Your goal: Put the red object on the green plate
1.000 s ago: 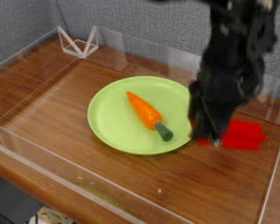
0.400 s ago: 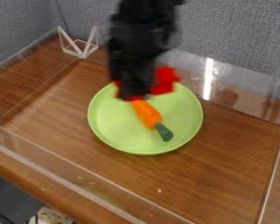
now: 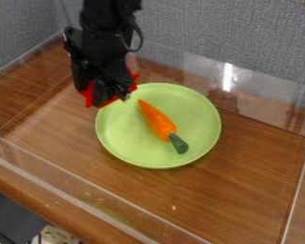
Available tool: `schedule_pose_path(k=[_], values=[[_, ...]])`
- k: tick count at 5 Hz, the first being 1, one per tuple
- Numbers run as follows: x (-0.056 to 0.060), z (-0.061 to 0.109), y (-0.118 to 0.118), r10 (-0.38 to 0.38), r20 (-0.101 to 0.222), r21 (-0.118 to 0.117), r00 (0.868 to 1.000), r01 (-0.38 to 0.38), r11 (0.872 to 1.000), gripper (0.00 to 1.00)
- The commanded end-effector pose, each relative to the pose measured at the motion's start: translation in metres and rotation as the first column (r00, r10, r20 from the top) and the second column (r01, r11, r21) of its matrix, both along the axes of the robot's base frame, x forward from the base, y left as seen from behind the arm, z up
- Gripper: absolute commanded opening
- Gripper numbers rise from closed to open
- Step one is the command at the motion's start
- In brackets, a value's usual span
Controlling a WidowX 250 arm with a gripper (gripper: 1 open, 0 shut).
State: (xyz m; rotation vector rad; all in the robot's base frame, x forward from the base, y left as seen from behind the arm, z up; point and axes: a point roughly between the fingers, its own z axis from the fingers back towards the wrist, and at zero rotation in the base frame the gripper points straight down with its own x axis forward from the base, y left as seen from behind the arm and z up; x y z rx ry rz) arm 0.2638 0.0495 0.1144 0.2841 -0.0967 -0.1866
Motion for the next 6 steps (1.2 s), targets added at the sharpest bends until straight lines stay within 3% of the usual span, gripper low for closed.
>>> schedule_pose_path(k=[1,2,3,4,5,6], values=[[0.023,0.006,-0.003,0.181,0.055,-0.027,0.982,-0.179,0.983,0.00],[0.032,0.005,-0.019,0.338,0.056,-0.078,0.939,-0.334,0.939,0.00],[0.043,0.005,-0.043,0.462,0.044,-0.142,0.886,-0.452,0.880,0.00],[0.051,-0.008,-0.054,0.556,0.014,-0.192,0.831,-0.543,0.817,0.00],[0.048,-0.016,-0.053,0.626,0.000,-0.221,0.780,-0.611,0.760,0.00],[0.046,-0.026,-0.042,0.673,-0.014,-0.236,0.740,-0.656,0.717,0.00]])
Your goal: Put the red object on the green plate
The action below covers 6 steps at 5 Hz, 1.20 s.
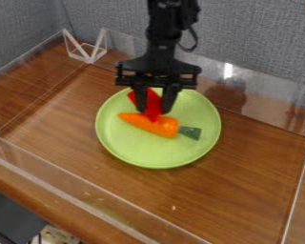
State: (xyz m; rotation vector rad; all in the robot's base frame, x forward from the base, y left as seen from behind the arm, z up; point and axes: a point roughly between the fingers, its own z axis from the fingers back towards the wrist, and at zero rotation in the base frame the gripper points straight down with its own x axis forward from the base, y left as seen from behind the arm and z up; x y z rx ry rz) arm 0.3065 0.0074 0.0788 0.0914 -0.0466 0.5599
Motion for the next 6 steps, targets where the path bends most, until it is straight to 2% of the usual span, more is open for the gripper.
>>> schedule_pose_path(k=[1,2,3,4,5,6], values=[[0.001,-0.001,0.008,0.074,0.031,-0.034,0.997,-0.073,0.997,0.00],[-0.003,0.000,0.011,0.126,0.036,-0.060,0.991,-0.123,0.991,0.00],[-0.005,0.000,0.014,0.127,0.030,-0.054,0.991,-0.125,0.991,1.00],[-0.007,-0.002,0.017,0.133,0.024,-0.049,0.991,-0.132,0.990,1.00],[-0.010,-0.014,0.019,0.141,0.010,-0.043,0.990,-0.140,0.989,1.00],[-0.012,-0.014,0.016,0.177,0.001,-0.036,0.984,-0.177,0.984,1.00]])
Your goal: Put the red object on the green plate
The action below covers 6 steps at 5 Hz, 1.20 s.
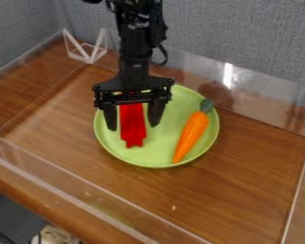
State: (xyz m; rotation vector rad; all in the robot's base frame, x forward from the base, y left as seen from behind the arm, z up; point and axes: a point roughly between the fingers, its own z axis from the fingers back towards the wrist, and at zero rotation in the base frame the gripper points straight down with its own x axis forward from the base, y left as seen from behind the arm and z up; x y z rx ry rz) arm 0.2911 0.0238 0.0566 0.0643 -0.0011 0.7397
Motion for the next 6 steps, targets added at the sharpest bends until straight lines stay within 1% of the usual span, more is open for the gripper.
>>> schedule_pose_path(k=[1,2,3,4,5,6], values=[[0.001,0.006,-0.005,0.033,0.019,0.008,0.999,-0.033,0.999,1.00],[-0.001,-0.009,-0.003,-0.019,0.008,0.011,1.000,0.019,1.000,1.00],[-0.002,-0.023,-0.001,-0.072,0.001,0.012,0.997,0.072,0.997,0.00],[-0.004,-0.016,0.001,-0.140,0.000,0.014,0.990,0.140,0.990,0.00],[-0.007,-0.005,-0.002,-0.060,-0.004,0.016,0.998,0.060,0.998,0.00],[-0.009,0.001,-0.004,0.022,-0.007,0.010,1.000,-0.022,1.000,0.00]])
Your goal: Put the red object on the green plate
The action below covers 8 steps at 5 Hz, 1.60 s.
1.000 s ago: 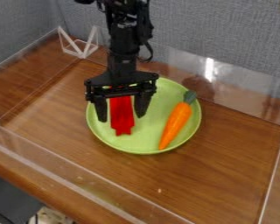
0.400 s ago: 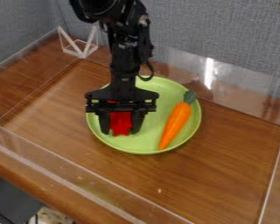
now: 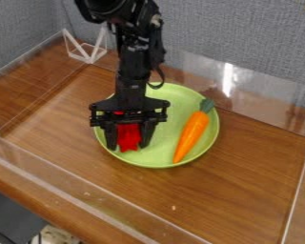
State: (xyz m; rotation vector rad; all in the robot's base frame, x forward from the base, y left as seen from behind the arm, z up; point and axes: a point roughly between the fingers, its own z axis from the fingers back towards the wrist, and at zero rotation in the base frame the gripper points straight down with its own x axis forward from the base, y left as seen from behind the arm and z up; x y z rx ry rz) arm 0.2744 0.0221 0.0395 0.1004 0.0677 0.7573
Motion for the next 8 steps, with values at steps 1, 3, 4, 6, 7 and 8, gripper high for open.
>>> schedule_pose_path(k=[1,3,4,6,7,8], values=[[0.003,0.028,-0.001,-0.021,0.063,-0.004,0.998,0.021,1.000,0.00],[-0.006,0.058,-0.005,-0.050,0.062,-0.034,0.997,0.052,0.998,0.00],[-0.010,0.066,-0.011,-0.053,0.061,-0.041,0.997,0.056,0.998,0.00],[-0.009,0.072,-0.023,-0.093,0.058,-0.052,0.994,0.096,0.994,0.00],[-0.001,0.064,-0.028,-0.135,0.053,-0.054,0.989,0.138,0.989,0.00],[0.003,0.067,-0.023,-0.142,0.051,-0.057,0.989,0.145,0.988,0.00]])
